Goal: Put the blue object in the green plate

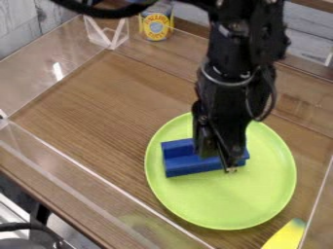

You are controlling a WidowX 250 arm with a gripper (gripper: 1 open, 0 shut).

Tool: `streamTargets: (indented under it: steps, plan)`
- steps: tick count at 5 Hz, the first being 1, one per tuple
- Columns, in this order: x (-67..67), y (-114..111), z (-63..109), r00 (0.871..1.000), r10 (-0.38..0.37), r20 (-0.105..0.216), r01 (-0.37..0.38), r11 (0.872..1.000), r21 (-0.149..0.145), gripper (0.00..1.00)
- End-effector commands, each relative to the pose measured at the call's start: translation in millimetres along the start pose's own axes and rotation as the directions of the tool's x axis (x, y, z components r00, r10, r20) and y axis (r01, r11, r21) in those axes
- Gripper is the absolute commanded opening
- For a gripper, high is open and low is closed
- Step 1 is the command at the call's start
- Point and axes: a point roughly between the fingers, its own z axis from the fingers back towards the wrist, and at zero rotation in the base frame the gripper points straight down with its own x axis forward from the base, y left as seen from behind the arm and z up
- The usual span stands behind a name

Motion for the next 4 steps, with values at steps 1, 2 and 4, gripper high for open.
streamTargets:
  steps: [1,2,4]
  plan:
    - [2.7,2,3.7,0.999,-0.001,0.048,-0.001,0.999,0.033,1.0]
    - [1.7,2,-3.1,0.998,-0.007,0.057,0.005,0.999,0.036,1.0]
    - [0.2,4,-16.9,0.997,-0.012,0.074,0.009,0.999,0.041,1.0]
